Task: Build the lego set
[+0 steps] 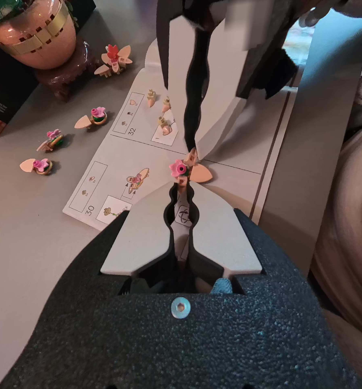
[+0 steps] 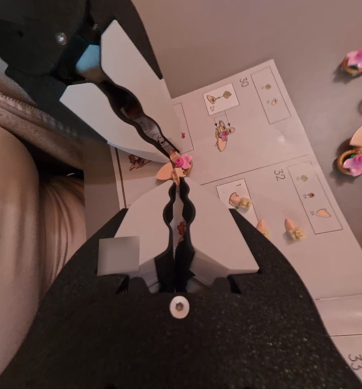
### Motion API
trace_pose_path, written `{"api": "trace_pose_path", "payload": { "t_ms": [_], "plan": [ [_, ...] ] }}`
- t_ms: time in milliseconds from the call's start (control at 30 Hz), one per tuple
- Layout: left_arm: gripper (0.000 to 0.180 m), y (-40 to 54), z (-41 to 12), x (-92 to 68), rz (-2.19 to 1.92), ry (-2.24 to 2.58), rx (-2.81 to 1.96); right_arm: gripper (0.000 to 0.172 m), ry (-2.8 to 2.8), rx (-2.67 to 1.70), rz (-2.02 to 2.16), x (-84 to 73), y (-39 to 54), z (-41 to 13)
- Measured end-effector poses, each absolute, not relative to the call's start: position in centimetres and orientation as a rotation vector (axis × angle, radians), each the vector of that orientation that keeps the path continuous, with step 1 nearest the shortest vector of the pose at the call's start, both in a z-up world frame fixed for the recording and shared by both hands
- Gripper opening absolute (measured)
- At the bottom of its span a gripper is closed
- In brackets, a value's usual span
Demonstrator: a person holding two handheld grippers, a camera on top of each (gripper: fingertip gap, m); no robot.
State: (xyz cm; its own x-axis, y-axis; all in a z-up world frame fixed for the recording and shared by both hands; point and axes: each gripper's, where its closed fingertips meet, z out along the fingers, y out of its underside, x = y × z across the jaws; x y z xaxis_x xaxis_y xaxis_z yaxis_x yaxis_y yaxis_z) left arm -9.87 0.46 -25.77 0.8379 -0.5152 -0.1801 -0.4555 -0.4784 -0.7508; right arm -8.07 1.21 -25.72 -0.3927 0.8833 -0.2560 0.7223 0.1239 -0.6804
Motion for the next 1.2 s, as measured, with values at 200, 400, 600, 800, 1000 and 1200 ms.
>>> {"api": "trace_pose_path", "payload": {
  "t_ms": [200,400,600,800,1000,1200],
  "plan": [
    [0.008,0.5,-26.0,-10.5,-0.07,0.663,-2.18,0.001,-2.24,-1.272,0.974,-7.9,1.1,-25.2],
    [0.008,0.3,-26.0,-10.5,-0.068,0.681,-2.175,0.005,-2.266,-1.484,0.997,-7.3,1.6,-26.1],
    [0.008,0.3,-25.9,-10.3,-0.068,0.687,-2.17,0.02,-2.21,-1.534,1.016,-7.8,2.3,-25.1],
    [0.008,0.2,-26.0,-9.9,-0.083,0.697,-2.178,0.005,-2.13,-1.651,1.116,-9.0,1.9,-25.3],
    [0.008,0.3,-25.7,-9.9,-0.076,0.685,-2.158,0.008,-2.142,-1.744,1.185,-8.9,1.5,-25.8],
    [0.008,0.7,-24.7,-10.2,-0.016,0.677,-2.085,0.005,-2.059,-1.807,1.345,-9.1,1.5,-24.7]
  ]
}}
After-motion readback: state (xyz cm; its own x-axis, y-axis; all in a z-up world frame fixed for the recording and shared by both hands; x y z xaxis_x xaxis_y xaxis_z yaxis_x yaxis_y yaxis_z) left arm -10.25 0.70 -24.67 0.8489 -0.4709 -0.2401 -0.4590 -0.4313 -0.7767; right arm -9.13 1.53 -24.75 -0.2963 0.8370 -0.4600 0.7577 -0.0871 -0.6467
